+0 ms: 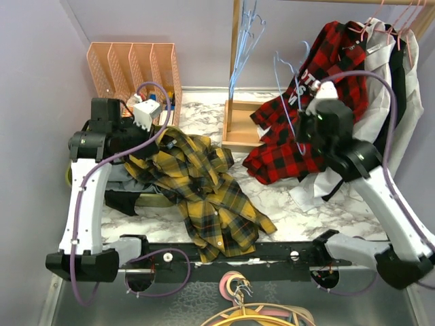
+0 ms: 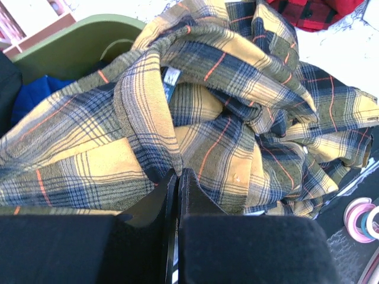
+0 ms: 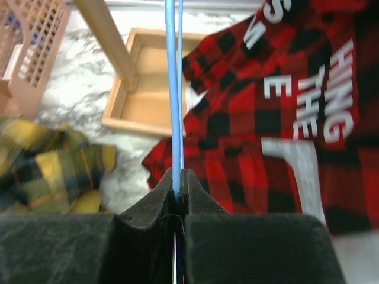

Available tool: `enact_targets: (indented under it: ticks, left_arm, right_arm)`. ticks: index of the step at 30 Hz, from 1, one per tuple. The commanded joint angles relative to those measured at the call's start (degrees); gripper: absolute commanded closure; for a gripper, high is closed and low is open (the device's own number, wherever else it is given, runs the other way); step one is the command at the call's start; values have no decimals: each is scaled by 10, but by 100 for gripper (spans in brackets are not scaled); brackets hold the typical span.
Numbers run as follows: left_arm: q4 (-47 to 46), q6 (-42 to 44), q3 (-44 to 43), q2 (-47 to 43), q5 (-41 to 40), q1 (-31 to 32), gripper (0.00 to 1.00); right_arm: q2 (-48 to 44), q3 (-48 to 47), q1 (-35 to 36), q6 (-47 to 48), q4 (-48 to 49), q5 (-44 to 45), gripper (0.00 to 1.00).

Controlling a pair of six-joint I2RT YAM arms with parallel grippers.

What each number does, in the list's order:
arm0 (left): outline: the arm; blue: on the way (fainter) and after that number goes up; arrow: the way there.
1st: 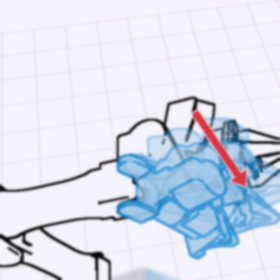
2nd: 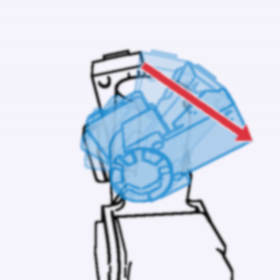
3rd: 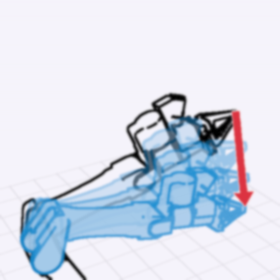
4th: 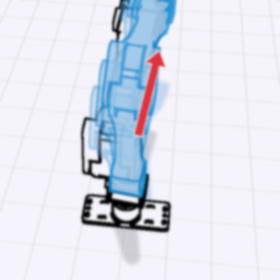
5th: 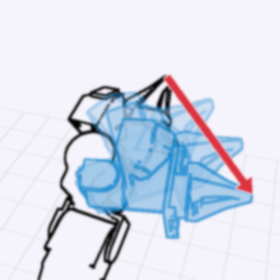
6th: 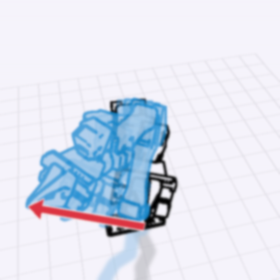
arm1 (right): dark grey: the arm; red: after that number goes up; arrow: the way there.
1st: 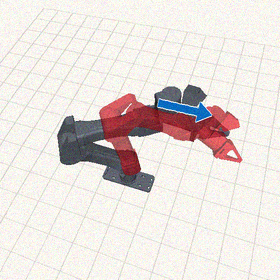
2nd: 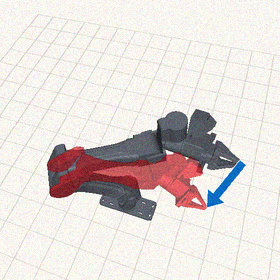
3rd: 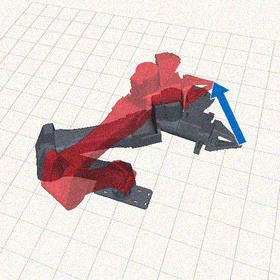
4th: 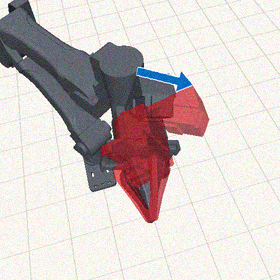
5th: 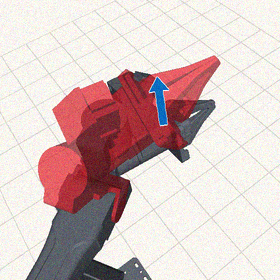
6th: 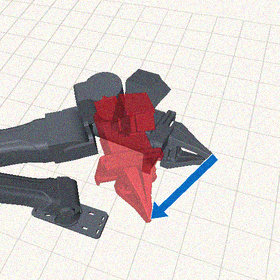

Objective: Place the shirt on the hanger

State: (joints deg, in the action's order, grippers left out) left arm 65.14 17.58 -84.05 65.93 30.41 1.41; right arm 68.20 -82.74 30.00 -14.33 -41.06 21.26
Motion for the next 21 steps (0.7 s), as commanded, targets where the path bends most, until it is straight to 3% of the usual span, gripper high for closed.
enact_targets:
  ticks: [1,5,9,15,21]
  left_arm:
    - [21,4,-64,41,-13,17,99]
    - [36,1,-124,80,11,18,99]
    - [40,-3,-148,106,36,19,100]
    - [57,9,-134,100,52,28,100]
    - [86,27,-143,77,54,30,100]
  right_arm:
    - [-147,50,0,-63,-96,-56,99]
    - [-222,31,0,-107,-215,-135,99]
    - [-267,53,-1,-118,-277,-337,99]
    - [-350,142,-1,-160,-145,-583,99]
    - [-343,210,-1,-183,9,-652,99]
